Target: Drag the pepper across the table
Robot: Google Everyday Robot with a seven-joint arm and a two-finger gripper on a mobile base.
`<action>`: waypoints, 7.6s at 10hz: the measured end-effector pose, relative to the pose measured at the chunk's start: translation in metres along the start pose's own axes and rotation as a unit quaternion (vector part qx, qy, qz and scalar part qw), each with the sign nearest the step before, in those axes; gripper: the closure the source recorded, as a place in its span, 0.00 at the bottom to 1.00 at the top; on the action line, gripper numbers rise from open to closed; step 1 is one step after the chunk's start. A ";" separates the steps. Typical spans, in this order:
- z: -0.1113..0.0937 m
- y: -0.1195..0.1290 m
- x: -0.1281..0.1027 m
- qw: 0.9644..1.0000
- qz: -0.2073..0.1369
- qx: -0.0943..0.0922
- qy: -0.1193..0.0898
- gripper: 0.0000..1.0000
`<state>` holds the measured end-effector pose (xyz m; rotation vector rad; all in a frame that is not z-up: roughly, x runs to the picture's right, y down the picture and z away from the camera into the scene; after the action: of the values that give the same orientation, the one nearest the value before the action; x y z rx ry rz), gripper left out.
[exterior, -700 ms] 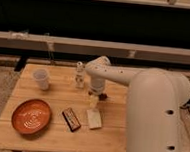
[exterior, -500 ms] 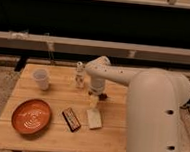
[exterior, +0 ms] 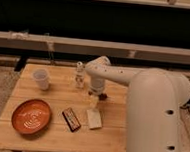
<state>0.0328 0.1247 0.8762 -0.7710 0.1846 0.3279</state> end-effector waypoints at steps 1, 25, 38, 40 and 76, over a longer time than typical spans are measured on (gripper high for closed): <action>0.000 0.000 0.000 1.000 0.000 0.000 0.000 0.20; 0.001 -0.077 0.058 0.997 0.068 0.042 -0.001 0.20; 0.017 -0.068 0.064 0.995 0.100 0.026 -0.002 1.00; 0.013 -0.066 0.068 0.995 0.099 0.029 0.000 1.00; -0.023 0.129 0.219 0.982 0.161 -0.097 0.032 0.20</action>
<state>0.1908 0.2432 0.7142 -0.9459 0.3436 0.6355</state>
